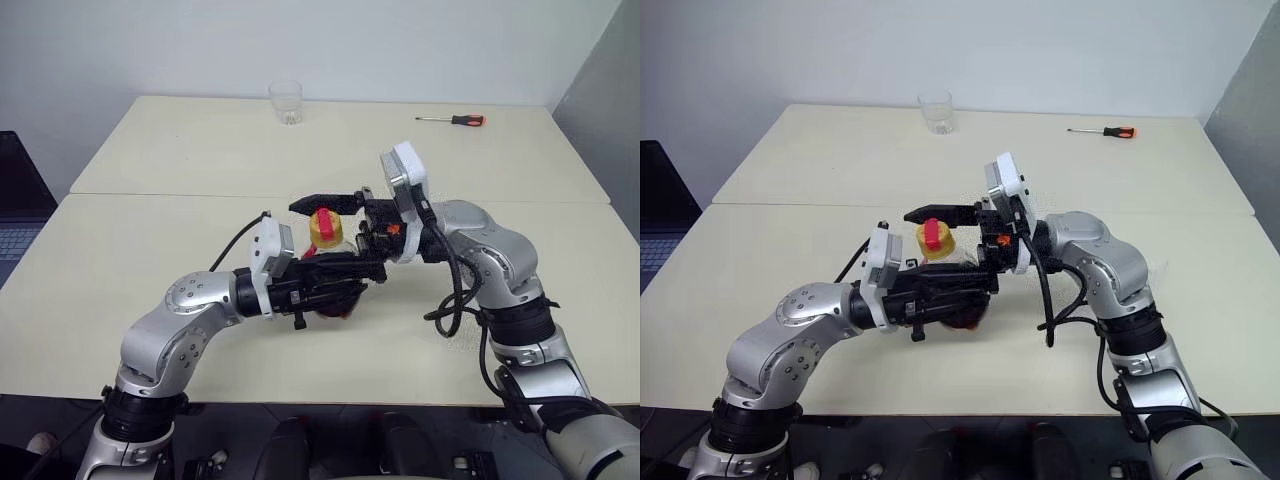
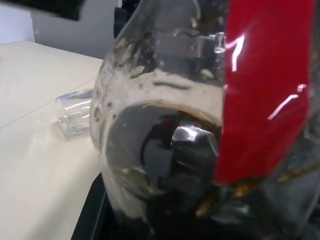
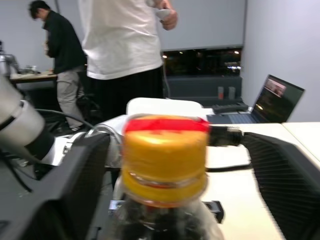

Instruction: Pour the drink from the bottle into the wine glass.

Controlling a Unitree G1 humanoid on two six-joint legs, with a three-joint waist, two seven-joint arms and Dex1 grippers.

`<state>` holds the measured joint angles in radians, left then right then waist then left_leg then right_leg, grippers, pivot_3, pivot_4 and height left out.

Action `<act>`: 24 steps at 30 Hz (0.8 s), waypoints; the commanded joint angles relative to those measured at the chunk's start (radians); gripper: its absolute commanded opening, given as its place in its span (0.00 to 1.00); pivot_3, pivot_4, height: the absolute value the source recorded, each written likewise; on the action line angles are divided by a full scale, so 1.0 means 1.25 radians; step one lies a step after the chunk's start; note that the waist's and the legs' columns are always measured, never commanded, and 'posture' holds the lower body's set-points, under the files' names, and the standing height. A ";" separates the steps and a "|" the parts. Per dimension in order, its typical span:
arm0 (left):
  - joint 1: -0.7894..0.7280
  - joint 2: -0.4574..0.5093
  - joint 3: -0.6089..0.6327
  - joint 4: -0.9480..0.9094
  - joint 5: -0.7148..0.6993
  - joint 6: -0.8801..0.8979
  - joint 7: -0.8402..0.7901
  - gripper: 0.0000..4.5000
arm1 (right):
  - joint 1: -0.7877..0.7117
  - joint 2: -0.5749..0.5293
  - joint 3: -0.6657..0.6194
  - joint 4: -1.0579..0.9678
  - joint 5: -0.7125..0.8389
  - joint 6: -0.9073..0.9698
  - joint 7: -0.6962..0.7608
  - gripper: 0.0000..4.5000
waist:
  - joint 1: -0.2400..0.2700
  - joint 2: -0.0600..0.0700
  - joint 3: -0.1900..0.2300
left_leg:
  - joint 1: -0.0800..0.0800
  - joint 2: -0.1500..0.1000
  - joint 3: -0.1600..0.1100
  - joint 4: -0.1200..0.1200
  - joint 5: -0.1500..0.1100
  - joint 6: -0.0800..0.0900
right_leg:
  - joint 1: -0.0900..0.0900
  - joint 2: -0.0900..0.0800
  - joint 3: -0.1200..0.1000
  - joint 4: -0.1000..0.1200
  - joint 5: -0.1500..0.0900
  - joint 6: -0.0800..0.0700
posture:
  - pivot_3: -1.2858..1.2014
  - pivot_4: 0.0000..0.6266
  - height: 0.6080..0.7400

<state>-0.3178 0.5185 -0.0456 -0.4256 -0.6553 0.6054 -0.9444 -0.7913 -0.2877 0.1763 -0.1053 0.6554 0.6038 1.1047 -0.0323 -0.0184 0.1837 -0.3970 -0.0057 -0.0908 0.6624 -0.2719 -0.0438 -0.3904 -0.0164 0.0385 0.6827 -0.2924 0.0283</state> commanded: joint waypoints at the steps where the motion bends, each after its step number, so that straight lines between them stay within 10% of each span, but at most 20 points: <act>1: -0.010 0.004 0.020 -0.030 -0.017 -0.019 0.004 0.43 | -0.004 -0.003 -0.032 -0.028 0.019 0.024 -0.035 1.00 | 0.000 0.000 0.000 | 0.000 0.000 0.000 0.000 0.000 0.000 | 0.000 0.000 0.000 0.000 0.000 0.000 | 0.52 0.24 1.00; 24: 0.008 -0.070 0.026 0.094 0.103 -0.110 0.141 0.43 | 0.060 0.038 -0.028 -0.172 -0.070 0.046 -0.351 1.00 | 0.001 0.000 0.000 | 0.000 0.000 -0.001 0.000 0.000 0.000 | 0.000 0.000 0.000 0.000 0.000 0.000 | 0.52 0.24 1.00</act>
<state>-0.2880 0.4364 -0.0127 -0.2930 -0.5288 0.5071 -0.7703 -0.6888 -0.2525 0.1382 -0.3060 0.5801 0.6932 0.6801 -0.0316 -0.0183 0.1837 -0.3972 -0.0059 -0.0912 0.6621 -0.2719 -0.0438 -0.3904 -0.0165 0.0385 0.6829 -0.2924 0.0283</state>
